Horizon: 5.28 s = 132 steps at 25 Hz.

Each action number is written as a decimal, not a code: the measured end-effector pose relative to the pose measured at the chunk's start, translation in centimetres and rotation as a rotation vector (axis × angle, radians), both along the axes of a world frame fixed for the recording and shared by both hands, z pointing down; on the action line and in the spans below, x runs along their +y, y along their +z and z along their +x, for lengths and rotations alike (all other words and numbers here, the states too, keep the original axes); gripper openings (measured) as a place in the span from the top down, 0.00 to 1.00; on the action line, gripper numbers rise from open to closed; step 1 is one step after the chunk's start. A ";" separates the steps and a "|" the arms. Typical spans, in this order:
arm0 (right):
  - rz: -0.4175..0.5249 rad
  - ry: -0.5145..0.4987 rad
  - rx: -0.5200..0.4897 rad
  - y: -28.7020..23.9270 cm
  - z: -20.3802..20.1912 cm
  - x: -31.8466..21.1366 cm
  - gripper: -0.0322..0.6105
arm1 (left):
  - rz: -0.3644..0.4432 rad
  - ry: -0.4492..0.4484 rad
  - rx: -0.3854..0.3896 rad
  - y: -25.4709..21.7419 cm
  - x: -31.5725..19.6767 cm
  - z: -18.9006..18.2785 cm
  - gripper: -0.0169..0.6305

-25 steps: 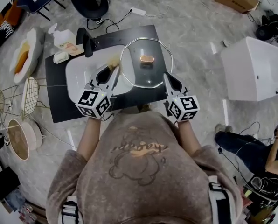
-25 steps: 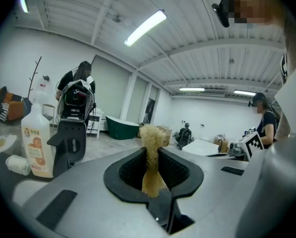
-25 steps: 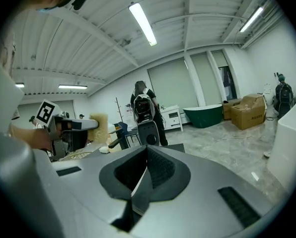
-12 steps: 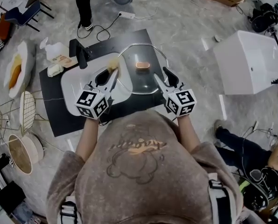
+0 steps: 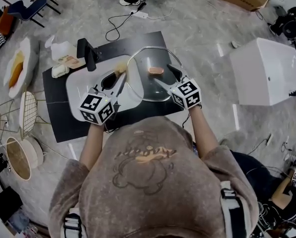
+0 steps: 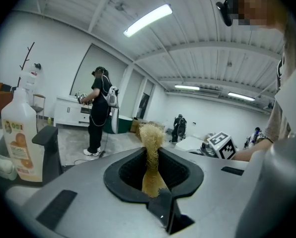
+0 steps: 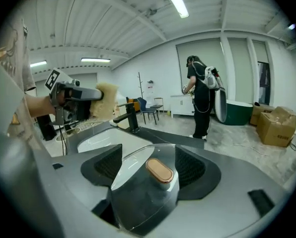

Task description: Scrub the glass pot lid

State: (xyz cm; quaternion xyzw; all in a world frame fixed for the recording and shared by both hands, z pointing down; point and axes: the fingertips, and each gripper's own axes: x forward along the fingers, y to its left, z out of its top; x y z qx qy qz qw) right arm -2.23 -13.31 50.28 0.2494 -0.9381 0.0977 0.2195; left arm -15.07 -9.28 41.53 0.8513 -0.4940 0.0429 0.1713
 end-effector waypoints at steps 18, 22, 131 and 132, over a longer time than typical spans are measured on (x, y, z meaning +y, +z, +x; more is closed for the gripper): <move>-0.007 -0.175 0.268 9.3 -2.3 -3.3 0.57 | -0.029 -0.042 -0.031 0.4 0.1 -3.5 0.87; -0.016 -0.193 0.270 9.3 -2.4 -3.3 0.58 | -0.005 -0.020 -0.035 -1.4 -0.4 -4.1 0.87; -0.112 -0.197 0.291 9.5 -2.4 -3.5 0.57 | -0.321 0.795 -0.468 20.2 -6.5 6.3 0.87; -0.115 -0.198 0.291 9.5 -2.4 -3.5 0.57 | -0.323 0.776 -0.465 20.3 -6.3 6.2 0.88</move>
